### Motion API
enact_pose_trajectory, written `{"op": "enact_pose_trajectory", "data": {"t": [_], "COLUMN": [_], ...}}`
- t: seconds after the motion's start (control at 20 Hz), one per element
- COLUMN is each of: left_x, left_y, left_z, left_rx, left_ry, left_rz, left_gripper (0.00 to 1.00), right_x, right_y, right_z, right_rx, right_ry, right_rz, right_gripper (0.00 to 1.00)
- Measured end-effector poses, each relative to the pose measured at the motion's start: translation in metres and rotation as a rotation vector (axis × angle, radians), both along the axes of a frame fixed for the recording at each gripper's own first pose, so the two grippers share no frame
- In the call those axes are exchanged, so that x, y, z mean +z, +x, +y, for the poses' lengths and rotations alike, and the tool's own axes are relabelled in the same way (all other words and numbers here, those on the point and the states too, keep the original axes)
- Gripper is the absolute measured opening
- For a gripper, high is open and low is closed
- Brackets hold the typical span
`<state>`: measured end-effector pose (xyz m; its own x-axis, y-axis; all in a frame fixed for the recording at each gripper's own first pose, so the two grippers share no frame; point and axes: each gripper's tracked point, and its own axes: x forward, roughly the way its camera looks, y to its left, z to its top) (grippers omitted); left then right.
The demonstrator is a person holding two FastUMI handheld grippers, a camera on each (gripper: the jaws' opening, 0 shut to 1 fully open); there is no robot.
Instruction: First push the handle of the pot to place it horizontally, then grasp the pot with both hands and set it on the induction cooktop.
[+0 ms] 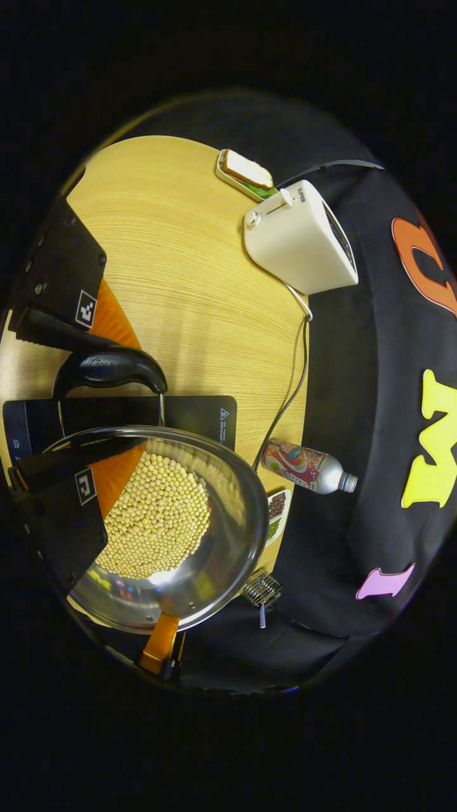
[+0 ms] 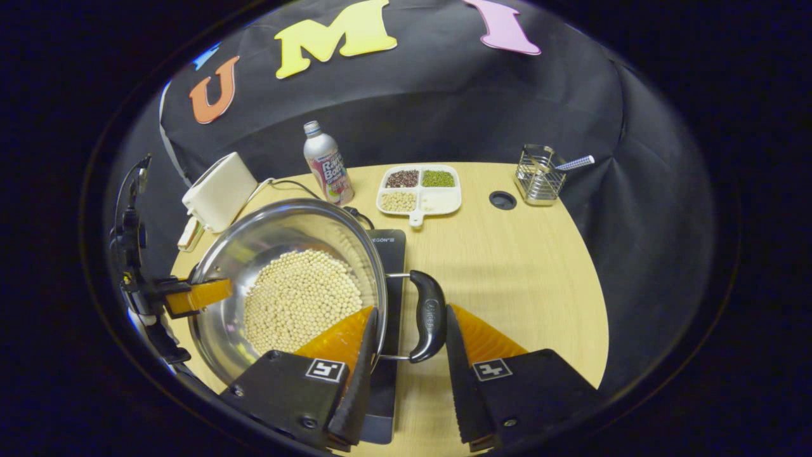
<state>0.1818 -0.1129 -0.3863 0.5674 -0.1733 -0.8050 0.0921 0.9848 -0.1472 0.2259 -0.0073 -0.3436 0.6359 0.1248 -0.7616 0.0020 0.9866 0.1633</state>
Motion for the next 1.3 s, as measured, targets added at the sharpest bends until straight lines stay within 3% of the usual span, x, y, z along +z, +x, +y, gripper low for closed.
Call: {"op": "enact_pose_trajectory", "data": {"t": [0.4, 0.5, 0.55, 0.65, 0.7, 1.1, 1.3], "left_x": [0.006, 0.021, 0.028, 0.048, 0.055, 0.079, 0.099], "left_y": [-0.003, -0.001, 0.002, 0.000, -0.001, -0.026, -0.048], "left_z": [0.000, 0.010, 0.013, 0.027, 0.029, 0.028, 0.031], "left_rx": [-0.018, -0.026, -0.020, 0.004, 0.011, 0.029, 0.063], "left_ry": [0.002, 0.041, 0.059, 0.094, 0.098, 0.148, 0.178], "left_rz": [-0.010, -0.075, -0.117, -0.191, -0.219, -0.293, -0.341], "left_gripper": [0.66, 0.72, 0.89, 0.99, 0.98, 0.98, 0.98], "right_x": [0.004, 0.017, 0.024, 0.036, 0.036, 0.044, 0.071], "right_y": [0.001, 0.006, 0.007, 0.004, 0.001, -0.023, -0.034], "right_z": [-0.002, -0.006, -0.007, -0.010, -0.013, -0.017, -0.017], "right_rx": [0.012, 0.002, 0.002, 0.004, 0.004, 0.034, 0.063], "right_ry": [0.005, 0.005, 0.002, -0.004, -0.020, -0.042, -0.056], "right_rz": [-0.038, -0.114, -0.152, -0.203, -0.217, -0.235, -0.323], "right_gripper": [0.60, 0.67, 0.66, 0.74, 0.81, 0.82, 0.82]}}
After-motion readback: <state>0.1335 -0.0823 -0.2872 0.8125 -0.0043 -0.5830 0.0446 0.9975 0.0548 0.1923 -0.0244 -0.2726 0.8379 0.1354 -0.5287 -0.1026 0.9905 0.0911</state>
